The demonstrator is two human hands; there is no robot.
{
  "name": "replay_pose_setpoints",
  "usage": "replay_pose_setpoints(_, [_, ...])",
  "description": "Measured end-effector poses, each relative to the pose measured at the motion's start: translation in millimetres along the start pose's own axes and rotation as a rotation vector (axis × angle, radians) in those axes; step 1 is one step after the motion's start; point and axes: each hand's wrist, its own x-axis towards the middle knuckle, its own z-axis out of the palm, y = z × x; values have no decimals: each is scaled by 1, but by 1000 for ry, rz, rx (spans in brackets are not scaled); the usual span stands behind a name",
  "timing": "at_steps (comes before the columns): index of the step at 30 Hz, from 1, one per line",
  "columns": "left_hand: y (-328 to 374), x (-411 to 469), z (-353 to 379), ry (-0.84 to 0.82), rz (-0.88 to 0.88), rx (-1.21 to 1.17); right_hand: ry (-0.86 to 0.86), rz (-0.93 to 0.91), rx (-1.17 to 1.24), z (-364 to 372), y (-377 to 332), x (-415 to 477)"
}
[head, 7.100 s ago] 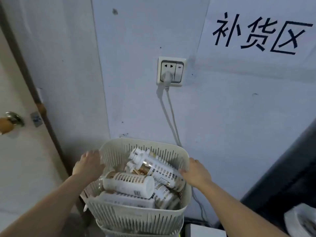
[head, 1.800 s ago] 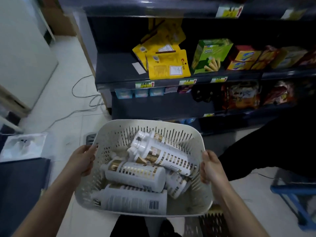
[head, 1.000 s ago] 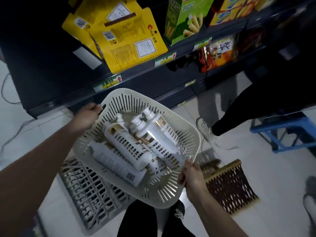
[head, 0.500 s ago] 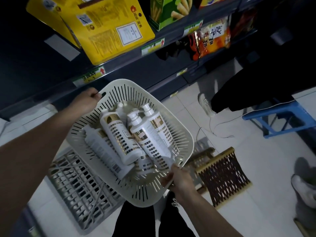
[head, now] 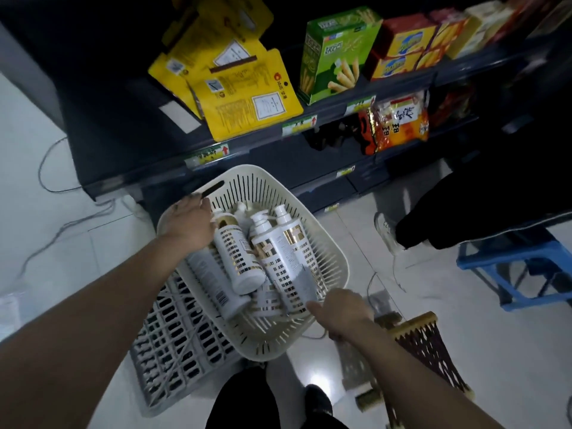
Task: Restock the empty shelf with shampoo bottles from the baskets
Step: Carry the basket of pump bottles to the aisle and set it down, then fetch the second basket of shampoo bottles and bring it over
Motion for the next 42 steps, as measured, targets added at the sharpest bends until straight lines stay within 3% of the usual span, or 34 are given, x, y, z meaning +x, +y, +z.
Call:
replay_pose_setpoints(5, [16,-71,-7,57,-60,62,107,-268,-172,-6,-6,-2])
replay_pose_setpoints(12, [42,-204,-8,155,-312,-40,207,-680,-350,-5,0,-45])
replay_pose_setpoints(21, [66,-399,15,219,-632,-41,221,-1040,-560,23,-15,-125])
replay_pose_setpoints(34, [102,-696,90,240,-1206,-150,231,-1541,-793,159,-61,-320])
replay_pose_setpoints(42, [184,-891,149,184,-1502,-171,160,-1827,-904,273,-22,-473])
